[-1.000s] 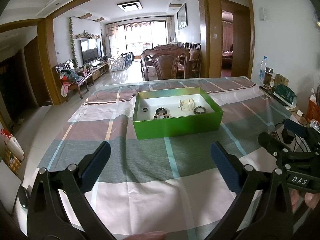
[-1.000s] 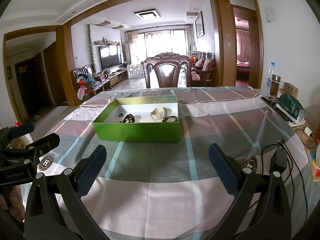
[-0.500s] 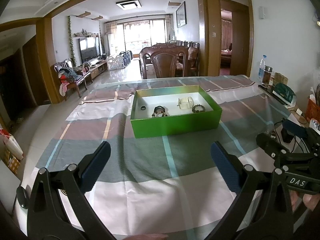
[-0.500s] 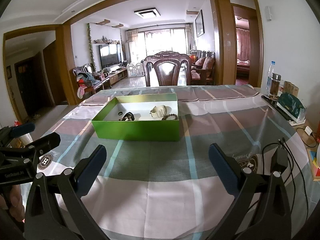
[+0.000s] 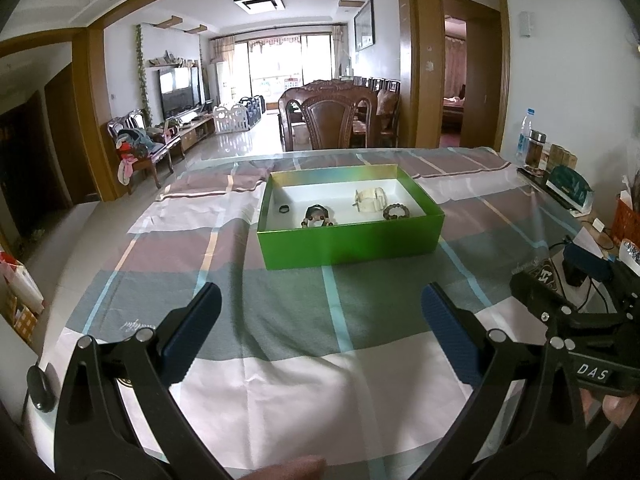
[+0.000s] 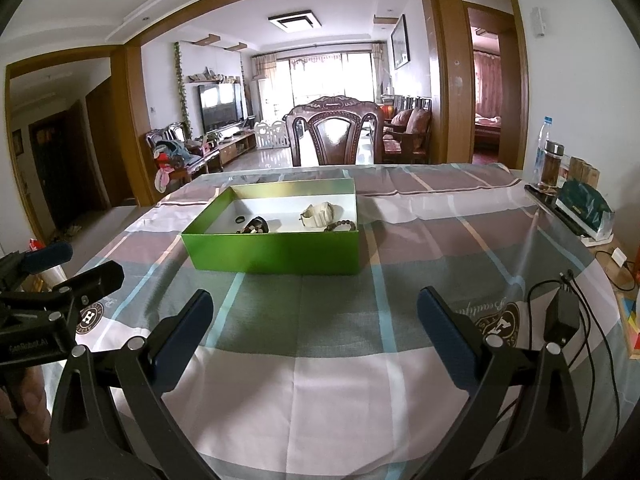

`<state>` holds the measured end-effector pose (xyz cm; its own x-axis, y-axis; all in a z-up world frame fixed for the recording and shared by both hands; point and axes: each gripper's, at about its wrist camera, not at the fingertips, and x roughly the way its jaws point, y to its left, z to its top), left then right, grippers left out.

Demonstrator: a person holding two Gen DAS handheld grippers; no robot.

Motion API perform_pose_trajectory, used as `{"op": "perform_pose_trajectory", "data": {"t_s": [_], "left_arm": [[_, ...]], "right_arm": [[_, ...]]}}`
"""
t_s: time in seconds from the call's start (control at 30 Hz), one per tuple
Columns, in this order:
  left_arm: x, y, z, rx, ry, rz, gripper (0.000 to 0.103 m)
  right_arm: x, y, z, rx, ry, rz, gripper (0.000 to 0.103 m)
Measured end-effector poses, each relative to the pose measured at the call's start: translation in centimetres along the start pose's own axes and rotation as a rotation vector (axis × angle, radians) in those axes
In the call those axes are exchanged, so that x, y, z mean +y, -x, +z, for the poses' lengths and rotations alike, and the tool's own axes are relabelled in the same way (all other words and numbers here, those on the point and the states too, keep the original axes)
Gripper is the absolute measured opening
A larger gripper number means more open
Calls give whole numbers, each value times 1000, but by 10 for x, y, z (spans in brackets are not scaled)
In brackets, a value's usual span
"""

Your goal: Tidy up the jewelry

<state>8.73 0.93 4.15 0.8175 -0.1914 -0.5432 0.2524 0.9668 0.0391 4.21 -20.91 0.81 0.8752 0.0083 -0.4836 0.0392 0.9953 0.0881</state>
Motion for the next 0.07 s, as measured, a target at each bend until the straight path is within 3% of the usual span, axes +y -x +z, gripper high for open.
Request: {"op": "perform_pose_trajectory", "data": {"t_s": [0.07], "left_arm": [[0,-1,0,3,-2,-1,99]], "right_arm": [[0,0,0,0,-2,2,100]]}}
